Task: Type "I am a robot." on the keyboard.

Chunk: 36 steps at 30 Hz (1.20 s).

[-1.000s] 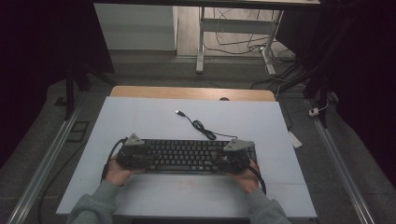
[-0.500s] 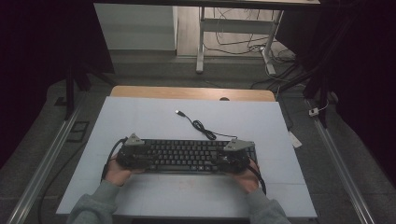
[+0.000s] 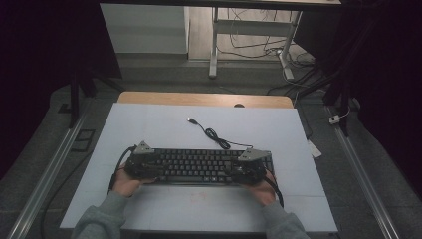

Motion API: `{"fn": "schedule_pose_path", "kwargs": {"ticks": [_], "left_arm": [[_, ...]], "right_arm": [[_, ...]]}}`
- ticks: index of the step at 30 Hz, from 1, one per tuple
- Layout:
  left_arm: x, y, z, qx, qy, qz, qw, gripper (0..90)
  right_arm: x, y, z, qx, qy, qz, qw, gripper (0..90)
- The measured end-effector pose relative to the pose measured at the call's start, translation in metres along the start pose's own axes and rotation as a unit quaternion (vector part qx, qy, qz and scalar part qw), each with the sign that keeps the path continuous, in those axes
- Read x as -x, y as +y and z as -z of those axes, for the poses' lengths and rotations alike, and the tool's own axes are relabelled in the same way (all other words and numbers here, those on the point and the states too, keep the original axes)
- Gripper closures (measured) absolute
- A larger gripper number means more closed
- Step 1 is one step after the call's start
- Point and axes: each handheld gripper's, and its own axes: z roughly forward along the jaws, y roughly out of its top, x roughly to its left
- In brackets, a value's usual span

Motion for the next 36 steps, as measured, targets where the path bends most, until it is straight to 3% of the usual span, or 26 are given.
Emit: {"fn": "schedule_pose_path", "kwargs": {"ticks": [6,14,27,36], "left_arm": [[0.001,0.004,-0.006,-0.003,0.0,-0.004,1.0,45.4],[0.004,0.011,-0.013,-0.003,-0.002,-0.021,0.9998,56.5],[0.009,0.016,-0.029,-0.013,-0.005,-0.038,0.9992,88.5],[0.01,0.016,-0.039,-0.027,-0.002,-0.043,0.9987,88.9]], "right_arm": [[0.0,0.0,0.0,0.0,0.0,0.0,1.0,48.2],[0.0,0.0,0.0,-0.002,-0.003,0.001,1.0,48.2],[-0.001,0.0,0.0,-0.004,-0.004,0.002,1.0,48.1],[-0.001,0.0,0.0,-0.005,-0.003,0.002,1.0,48.1]]}}
